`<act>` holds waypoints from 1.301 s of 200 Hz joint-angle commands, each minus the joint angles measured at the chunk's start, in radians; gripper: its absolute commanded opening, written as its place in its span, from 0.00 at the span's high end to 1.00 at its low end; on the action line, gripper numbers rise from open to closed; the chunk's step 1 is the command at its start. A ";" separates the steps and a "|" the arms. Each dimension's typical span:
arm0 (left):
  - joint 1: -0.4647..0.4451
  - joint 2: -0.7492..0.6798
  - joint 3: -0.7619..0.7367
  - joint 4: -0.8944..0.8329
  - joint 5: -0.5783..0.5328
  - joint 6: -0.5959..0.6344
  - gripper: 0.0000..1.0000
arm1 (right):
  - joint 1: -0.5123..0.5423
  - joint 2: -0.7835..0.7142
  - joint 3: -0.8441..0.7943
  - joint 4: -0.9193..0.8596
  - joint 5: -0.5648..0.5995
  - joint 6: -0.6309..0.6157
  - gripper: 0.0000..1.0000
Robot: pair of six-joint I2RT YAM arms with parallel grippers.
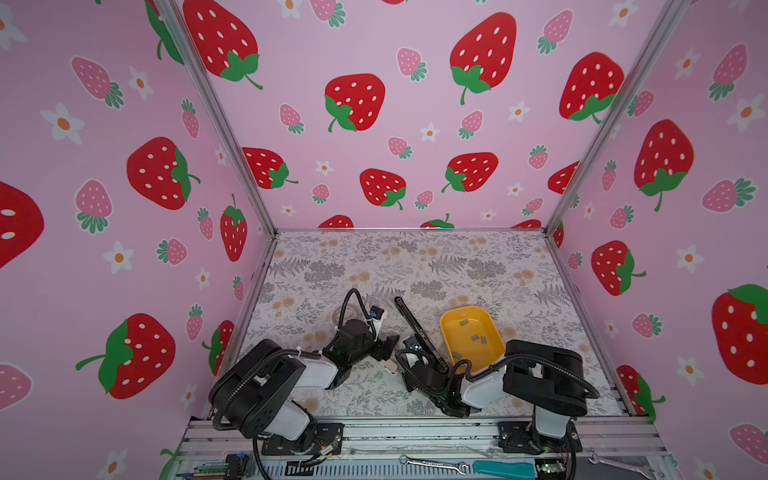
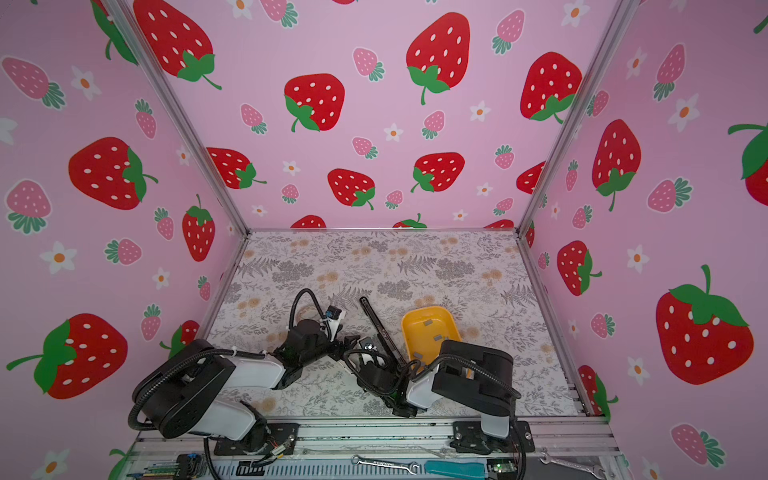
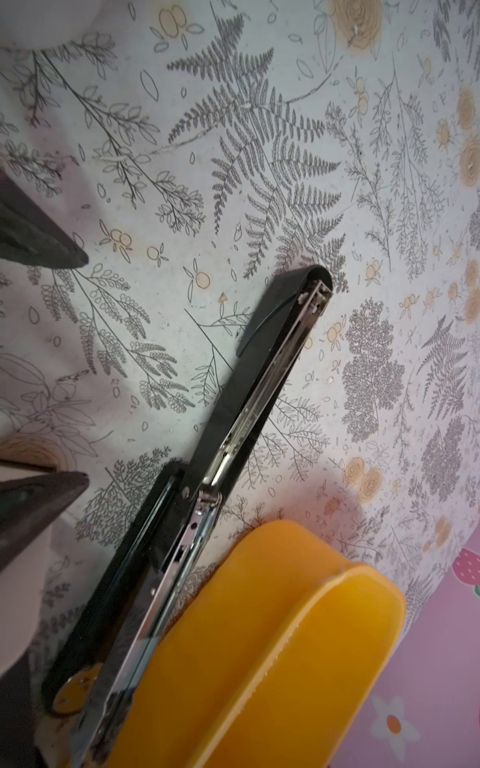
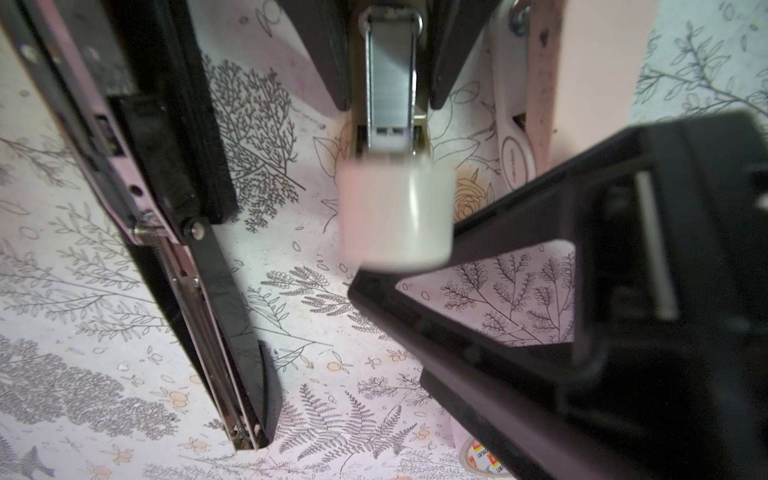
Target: Load the staples into the stapler
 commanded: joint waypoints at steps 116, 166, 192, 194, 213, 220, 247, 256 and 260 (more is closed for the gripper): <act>-0.065 -0.007 -0.024 0.064 -0.041 0.114 0.24 | -0.017 -0.073 -0.045 -0.051 -0.010 0.010 0.58; -0.072 -0.002 -0.023 0.065 -0.045 0.122 0.24 | -0.007 -0.220 -0.082 -0.078 -0.015 -0.012 0.34; -0.078 -0.002 -0.021 0.058 -0.046 0.126 0.24 | 0.005 -0.302 -0.085 -0.123 0.004 -0.026 0.35; -0.079 0.001 -0.021 0.061 -0.047 0.126 0.24 | 0.005 -0.309 -0.086 -0.124 0.006 -0.027 0.36; -0.082 0.010 -0.022 0.067 -0.050 0.129 0.24 | 0.005 -0.378 -0.105 -0.127 0.027 -0.037 0.43; -0.083 0.014 -0.020 0.069 -0.050 0.130 0.24 | 0.005 -0.397 -0.110 -0.128 0.038 -0.038 0.47; -0.085 0.015 -0.011 0.061 -0.045 0.132 0.25 | -0.004 -0.411 -0.085 -0.162 0.061 -0.035 0.60; -0.088 0.018 -0.012 0.066 -0.042 0.134 0.25 | -0.009 -0.399 -0.069 -0.174 0.061 -0.034 0.61; -0.089 0.020 -0.014 0.072 -0.043 0.137 0.25 | -0.011 -0.390 -0.064 -0.175 0.060 -0.032 0.62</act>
